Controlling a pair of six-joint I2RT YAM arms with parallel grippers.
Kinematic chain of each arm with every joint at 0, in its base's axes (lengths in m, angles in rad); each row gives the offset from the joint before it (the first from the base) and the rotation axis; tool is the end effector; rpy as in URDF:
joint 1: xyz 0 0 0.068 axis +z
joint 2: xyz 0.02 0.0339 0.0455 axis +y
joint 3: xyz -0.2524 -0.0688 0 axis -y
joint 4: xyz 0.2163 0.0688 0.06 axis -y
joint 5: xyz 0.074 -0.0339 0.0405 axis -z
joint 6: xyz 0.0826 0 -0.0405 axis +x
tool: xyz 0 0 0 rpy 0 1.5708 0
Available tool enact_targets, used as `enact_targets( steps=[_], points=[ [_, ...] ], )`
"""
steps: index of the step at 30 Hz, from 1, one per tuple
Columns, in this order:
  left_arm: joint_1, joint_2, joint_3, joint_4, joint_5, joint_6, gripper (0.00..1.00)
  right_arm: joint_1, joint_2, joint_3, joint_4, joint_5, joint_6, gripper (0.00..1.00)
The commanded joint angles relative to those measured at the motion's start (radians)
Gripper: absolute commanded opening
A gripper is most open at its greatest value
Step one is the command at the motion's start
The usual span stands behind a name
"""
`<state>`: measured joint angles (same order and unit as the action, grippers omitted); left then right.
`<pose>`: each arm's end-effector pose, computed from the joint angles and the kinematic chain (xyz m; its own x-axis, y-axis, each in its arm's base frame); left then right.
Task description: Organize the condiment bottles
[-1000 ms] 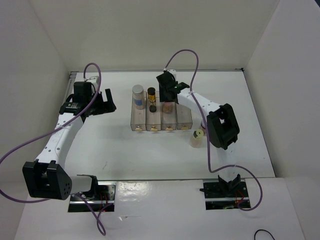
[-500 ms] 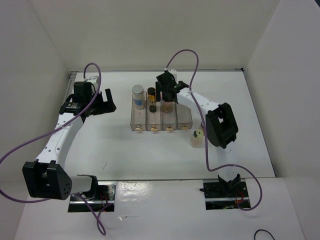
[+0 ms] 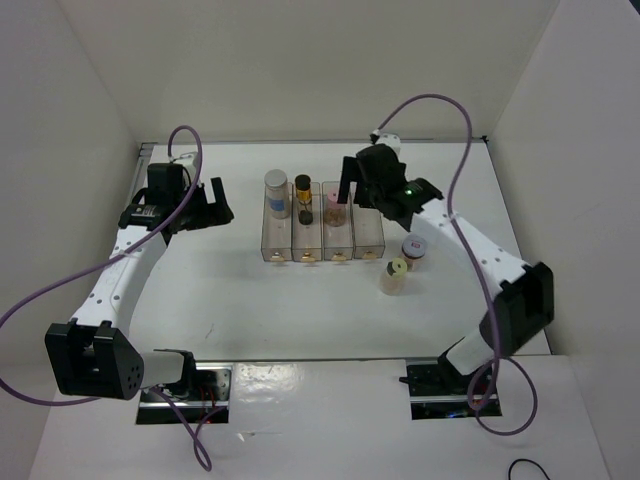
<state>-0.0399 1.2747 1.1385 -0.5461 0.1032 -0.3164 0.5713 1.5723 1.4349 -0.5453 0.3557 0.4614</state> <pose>0.2894 -0.0201 0.2865 -0.6360 -0.2843 -0.7174 -0.0824 0.9493 -0.3032 0.3187 0.1707 0.3002 -0.5997 0.1106 -0.7926 -0.0141 0.9888 0.1487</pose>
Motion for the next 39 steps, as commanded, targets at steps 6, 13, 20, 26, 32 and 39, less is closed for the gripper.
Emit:
enact_targets(
  steps=[6, 13, 20, 26, 32, 39],
  points=[
    [0.006, 0.003, -0.006, 0.031, 0.035, 0.011, 1.00, -0.005, -0.253, -0.261, -0.151, -0.023, 0.146, 0.98],
    [0.006, 0.003, -0.006, 0.040, 0.044, 0.011, 1.00, -0.020, -0.432, -0.409, -0.225, -0.026, 0.244, 0.98],
    [0.006, -0.006, -0.016, 0.040, 0.053, 0.011, 1.00, -0.048, -0.443, -0.475, -0.203, -0.073, 0.273, 0.98],
    [0.006, -0.017, -0.016, 0.040, 0.062, 0.011, 1.00, -0.048, -0.370, -0.498, -0.194, -0.083, 0.307, 0.94],
    [0.006, -0.017, -0.016, 0.040, 0.062, 0.011, 1.00, -0.048, -0.359, -0.530, -0.185, -0.061, 0.330, 0.92],
    [0.006, -0.017, -0.016, 0.040, 0.062, 0.011, 1.00, -0.048, -0.333, -0.548, -0.162, -0.061, 0.330, 0.76]
  ],
)
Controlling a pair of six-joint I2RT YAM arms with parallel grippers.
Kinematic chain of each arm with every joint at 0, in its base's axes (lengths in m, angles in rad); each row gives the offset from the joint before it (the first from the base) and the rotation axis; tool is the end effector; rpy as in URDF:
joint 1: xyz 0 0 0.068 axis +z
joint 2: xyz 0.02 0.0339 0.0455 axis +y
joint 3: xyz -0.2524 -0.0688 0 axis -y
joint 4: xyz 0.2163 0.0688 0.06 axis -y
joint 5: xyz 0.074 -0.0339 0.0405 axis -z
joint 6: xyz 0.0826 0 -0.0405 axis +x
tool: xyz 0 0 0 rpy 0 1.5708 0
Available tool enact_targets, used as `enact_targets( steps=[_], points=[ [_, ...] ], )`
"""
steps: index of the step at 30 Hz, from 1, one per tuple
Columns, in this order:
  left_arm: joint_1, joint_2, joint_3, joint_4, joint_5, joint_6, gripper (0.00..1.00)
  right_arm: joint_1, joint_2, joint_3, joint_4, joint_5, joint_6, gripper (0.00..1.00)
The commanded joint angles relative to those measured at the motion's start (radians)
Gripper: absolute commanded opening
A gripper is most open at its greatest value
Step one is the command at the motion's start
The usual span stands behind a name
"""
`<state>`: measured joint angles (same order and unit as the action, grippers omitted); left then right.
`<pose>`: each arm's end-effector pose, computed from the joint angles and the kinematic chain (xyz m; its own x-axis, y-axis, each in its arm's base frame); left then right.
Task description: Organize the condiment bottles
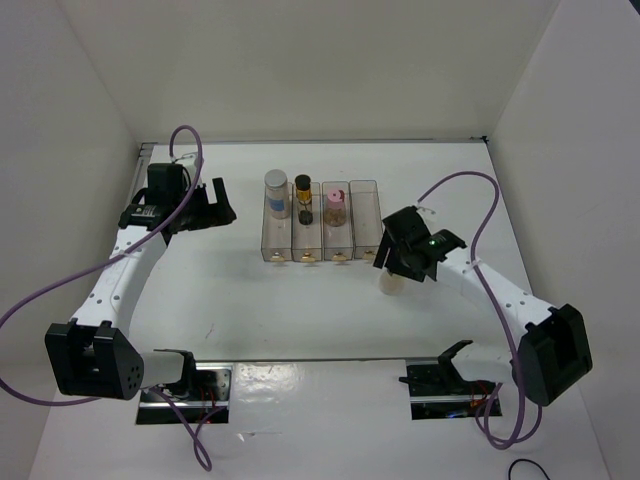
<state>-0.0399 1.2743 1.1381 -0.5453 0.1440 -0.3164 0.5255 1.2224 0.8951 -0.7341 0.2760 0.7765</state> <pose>0.2890 -0.0234 0.2868 -0.6451 -0.2824 -0.7099 -0.0525 0.9434 -0.3276 0.2127 0.0973 0.2040 -0.7965 0.3176 -0.5146 0.2670 0.9482 0.1720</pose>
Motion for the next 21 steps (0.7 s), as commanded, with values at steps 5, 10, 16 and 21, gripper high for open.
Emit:
enact_targets(
  steps=[5, 10, 16, 21],
  points=[
    [0.006, -0.016, -0.015, 0.039, 0.022, 0.011, 1.00, -0.002, 0.049, -0.018, 0.036, 0.028, 0.015, 0.66],
    [0.006, -0.016, -0.015, 0.039, 0.022, 0.011, 1.00, -0.002, 0.058, -0.009, 0.035, 0.037, 0.015, 0.26],
    [0.006, -0.016, -0.015, 0.039, 0.022, 0.011, 1.00, 0.011, 0.049, 0.099, -0.036, 0.019, -0.009, 0.06],
    [0.006, -0.016, -0.015, 0.039, 0.022, 0.011, 1.00, 0.021, -0.018, 0.211, -0.056, -0.062, -0.088, 0.04]
  ],
)
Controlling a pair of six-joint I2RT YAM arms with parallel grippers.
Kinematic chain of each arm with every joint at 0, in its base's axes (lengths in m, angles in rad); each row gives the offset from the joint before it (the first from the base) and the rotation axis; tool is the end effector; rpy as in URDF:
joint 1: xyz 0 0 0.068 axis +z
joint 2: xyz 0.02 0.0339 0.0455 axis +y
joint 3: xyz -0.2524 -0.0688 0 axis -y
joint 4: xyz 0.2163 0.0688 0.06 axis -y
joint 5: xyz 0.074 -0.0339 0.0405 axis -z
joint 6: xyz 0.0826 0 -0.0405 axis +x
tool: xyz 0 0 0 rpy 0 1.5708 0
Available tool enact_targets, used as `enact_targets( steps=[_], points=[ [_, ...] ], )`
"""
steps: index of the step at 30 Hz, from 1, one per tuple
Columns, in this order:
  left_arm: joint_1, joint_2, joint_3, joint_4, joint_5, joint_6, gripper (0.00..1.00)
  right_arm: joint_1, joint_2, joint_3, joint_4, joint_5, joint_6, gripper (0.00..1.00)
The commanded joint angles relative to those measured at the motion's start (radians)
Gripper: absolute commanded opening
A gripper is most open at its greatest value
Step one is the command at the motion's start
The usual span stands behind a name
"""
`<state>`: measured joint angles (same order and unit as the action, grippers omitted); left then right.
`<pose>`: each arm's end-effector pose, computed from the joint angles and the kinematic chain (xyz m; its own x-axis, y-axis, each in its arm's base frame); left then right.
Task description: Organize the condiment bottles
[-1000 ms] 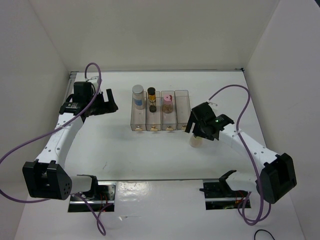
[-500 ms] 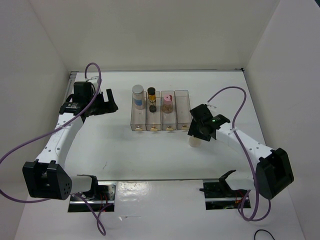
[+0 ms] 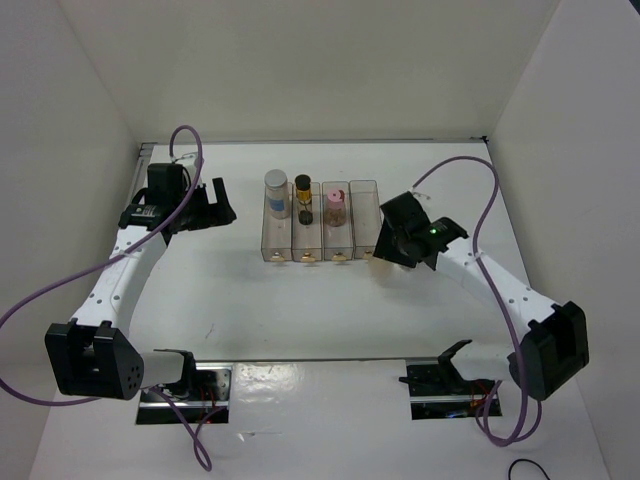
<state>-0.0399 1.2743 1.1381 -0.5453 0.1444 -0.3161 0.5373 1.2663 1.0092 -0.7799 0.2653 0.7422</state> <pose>0.2889 -0.0234 0.2869 -0.6453 -0.2821 -0.7100 -0.0520 0.9434 -0.3276 0.2233 0.1078 0.2250 -0.8014 0.2818 -0.5275 0.2203 0.9591 0.1776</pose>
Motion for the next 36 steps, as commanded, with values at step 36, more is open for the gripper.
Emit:
enact_targets(
  steps=[36],
  points=[
    [0.006, 0.011, -0.015, 0.039, 0.030, 0.011, 1.00, 0.038, 0.499, 0.516, 0.215, -0.061, -0.244, 0.04]
  ],
)
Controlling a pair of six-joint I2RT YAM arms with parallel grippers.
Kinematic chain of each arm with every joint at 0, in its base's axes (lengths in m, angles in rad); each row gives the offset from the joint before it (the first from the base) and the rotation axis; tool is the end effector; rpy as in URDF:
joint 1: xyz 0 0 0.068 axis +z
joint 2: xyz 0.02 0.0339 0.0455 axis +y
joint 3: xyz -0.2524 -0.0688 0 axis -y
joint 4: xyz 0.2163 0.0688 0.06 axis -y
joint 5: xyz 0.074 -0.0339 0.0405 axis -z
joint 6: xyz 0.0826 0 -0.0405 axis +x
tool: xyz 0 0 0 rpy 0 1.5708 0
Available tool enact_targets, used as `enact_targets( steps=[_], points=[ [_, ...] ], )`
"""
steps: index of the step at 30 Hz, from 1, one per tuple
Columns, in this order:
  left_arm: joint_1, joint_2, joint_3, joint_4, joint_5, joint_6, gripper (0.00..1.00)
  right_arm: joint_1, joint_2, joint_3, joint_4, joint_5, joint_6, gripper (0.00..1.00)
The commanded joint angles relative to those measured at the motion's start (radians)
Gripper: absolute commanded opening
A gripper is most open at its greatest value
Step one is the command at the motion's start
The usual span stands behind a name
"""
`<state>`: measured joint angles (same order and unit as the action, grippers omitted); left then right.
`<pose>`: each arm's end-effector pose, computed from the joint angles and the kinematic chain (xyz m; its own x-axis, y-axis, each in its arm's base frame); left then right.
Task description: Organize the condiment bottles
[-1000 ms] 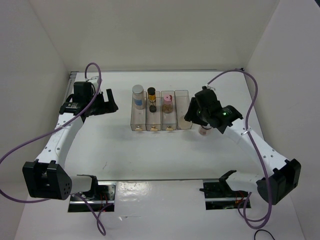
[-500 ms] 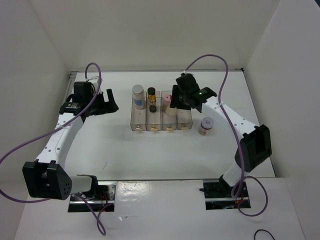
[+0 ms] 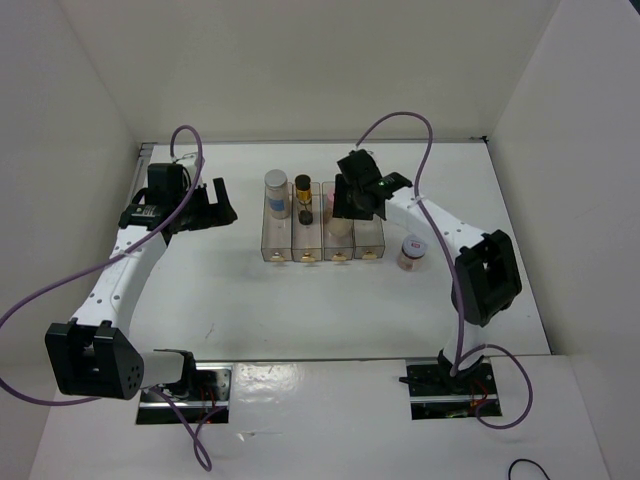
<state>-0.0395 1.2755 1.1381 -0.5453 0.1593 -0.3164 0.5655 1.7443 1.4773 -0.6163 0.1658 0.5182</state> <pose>0.2890 -0.0245 0.2866 -0.6495 -0.2818 -0.7062 -0.0422 0.9407 -0.3365 0.3338 0.1957 0.2428 -0.7848 0.0805 -0.6145 -0.0591 0.9773 0.2035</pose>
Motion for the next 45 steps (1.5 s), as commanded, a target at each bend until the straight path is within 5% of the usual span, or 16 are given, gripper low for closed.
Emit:
enact_targets(
  steps=[1, 32, 35, 41, 45],
  points=[
    [0.006, 0.010, -0.015, 0.039, 0.016, 0.011, 1.00, 0.010, 0.032, 0.048, 0.052, 0.052, -0.020, 0.04],
    [0.006, 0.019, -0.015, 0.039, 0.016, 0.011, 1.00, 0.065, 0.149, 0.084, 0.032, 0.032, -0.010, 0.16],
    [0.006, 0.019, -0.015, 0.039, 0.016, 0.011, 1.00, 0.065, 0.149, 0.094, 0.023, 0.044, -0.010, 0.24],
    [0.006, 0.019, -0.015, 0.039, 0.016, 0.011, 1.00, 0.065, 0.158, 0.094, -0.026, 0.078, 0.009, 0.76],
    [0.006, 0.028, -0.015, 0.039, 0.025, 0.020, 1.00, 0.065, 0.115, 0.094, -0.045, 0.087, 0.019, 0.95]
  ],
)
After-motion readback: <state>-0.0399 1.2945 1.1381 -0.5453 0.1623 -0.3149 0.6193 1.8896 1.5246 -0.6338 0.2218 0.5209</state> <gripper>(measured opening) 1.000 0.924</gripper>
